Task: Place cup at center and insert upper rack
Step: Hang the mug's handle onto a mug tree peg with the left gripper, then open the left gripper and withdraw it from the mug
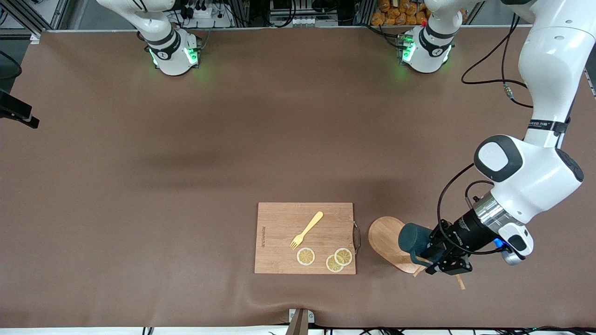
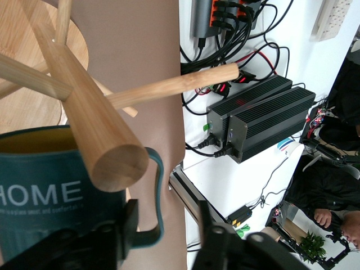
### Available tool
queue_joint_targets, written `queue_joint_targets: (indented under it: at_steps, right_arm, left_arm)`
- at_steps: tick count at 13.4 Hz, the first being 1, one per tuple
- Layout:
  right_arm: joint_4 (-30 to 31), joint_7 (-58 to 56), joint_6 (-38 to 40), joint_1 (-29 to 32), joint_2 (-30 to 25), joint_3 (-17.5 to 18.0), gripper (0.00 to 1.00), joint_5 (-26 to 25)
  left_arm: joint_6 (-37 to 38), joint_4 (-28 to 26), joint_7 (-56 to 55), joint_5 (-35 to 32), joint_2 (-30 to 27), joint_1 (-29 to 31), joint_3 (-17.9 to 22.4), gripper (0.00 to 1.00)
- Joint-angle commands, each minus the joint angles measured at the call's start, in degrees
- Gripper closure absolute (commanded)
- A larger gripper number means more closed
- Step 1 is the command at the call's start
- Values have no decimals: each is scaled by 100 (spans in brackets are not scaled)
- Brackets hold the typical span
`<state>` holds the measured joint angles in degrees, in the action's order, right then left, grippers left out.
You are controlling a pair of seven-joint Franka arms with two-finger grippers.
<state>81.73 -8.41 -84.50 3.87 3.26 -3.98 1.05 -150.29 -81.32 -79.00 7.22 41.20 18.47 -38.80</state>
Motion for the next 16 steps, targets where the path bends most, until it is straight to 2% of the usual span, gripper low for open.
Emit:
queue_joint_targets:
  at_steps: [1, 4, 6, 8, 11, 14, 16]
  right_arm:
    - [-87, -73, 74, 88, 17, 47, 0, 36]
    - [-87, -73, 74, 88, 17, 47, 0, 36]
    - [-87, -73, 74, 88, 17, 47, 0, 36]
    - [-87, -73, 74, 88, 17, 47, 0, 36]
    - [-87, -73, 74, 88, 17, 47, 0, 36]
    - [-87, -73, 74, 88, 17, 47, 0, 27]
    - [-87, -73, 74, 88, 17, 47, 0, 36]
  left_arm:
    - [113, -183, -90, 60, -366, 78, -31, 0]
    - [762, -183, -81, -465, -796, 200, -22, 0]
    - [1525, -183, -37, -1193, -1131, 253, -23, 0]
    - [2325, -183, 33, -1582, -1438, 297, -23, 0]
    - [3301, -174, 1014, -1610, -1843, 491, -66, 0]
    - [4584, -174, 2217, -1583, -2124, 491, -93, 0]
    - [5078, -157, 2965, -1557, -2256, 491, -14, 0]
